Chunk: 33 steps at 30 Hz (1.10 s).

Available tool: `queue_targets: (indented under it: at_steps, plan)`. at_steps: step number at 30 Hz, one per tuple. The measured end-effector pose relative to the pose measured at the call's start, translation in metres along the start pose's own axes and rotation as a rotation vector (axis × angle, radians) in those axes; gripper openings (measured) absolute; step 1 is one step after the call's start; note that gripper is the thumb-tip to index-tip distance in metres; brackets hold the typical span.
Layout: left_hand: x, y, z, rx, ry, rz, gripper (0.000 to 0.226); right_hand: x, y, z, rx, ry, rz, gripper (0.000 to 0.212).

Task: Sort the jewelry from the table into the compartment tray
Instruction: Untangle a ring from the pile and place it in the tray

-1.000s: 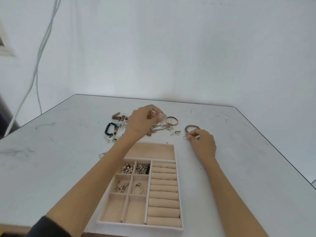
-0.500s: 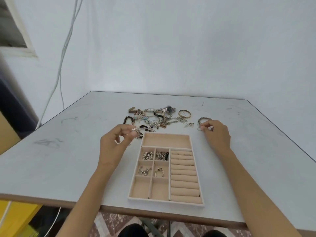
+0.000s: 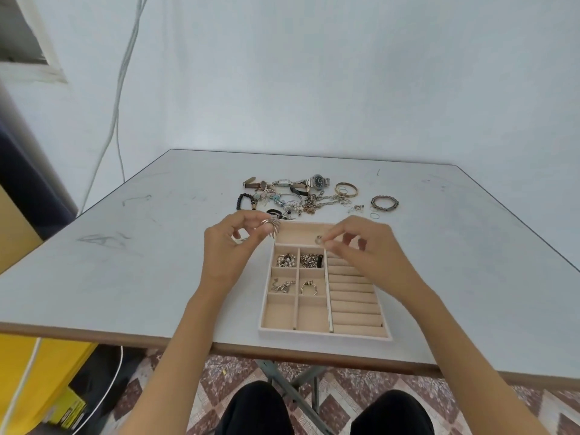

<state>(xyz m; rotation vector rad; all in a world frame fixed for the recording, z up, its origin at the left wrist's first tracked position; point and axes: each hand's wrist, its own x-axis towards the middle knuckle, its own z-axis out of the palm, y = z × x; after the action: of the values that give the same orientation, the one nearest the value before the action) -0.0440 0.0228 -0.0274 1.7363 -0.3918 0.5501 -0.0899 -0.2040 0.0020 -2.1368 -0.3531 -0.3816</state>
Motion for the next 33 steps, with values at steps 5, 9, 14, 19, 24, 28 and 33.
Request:
queue_targets:
  at_steps: [5,9,14,19,24,28,33]
  plan:
    - [0.0,-0.001,-0.002,-0.007,0.043,-0.004,0.012,-0.018,-0.008,0.01,-0.171,-0.191,-0.055,0.007]
    - [0.0,-0.003,-0.002,0.007,0.037,0.0,0.011,-0.023,-0.01,0.012,-0.329,-0.254,-0.095,0.007]
    - [0.0,-0.003,-0.001,0.023,0.027,0.001,0.009,-0.023,-0.012,0.012,-0.392,-0.26,-0.134,0.008]
    - [-0.001,-0.004,-0.002,0.03,0.041,0.001,0.011,-0.025,-0.015,0.011,-0.479,-0.251,-0.179,0.007]
    - [-0.001,-0.003,-0.001,0.037,0.023,-0.009,0.01,-0.024,-0.023,0.012,-0.596,-0.293,-0.143,0.014]
    - [-0.001,-0.004,-0.001,0.05,0.017,-0.011,0.008,-0.021,-0.026,0.016,-0.669,-0.292,-0.095,0.017]
    - [-0.001,-0.005,-0.001,0.048,-0.002,0.004,0.009,-0.016,-0.025,0.024,-0.733,-0.26,-0.055,0.017]
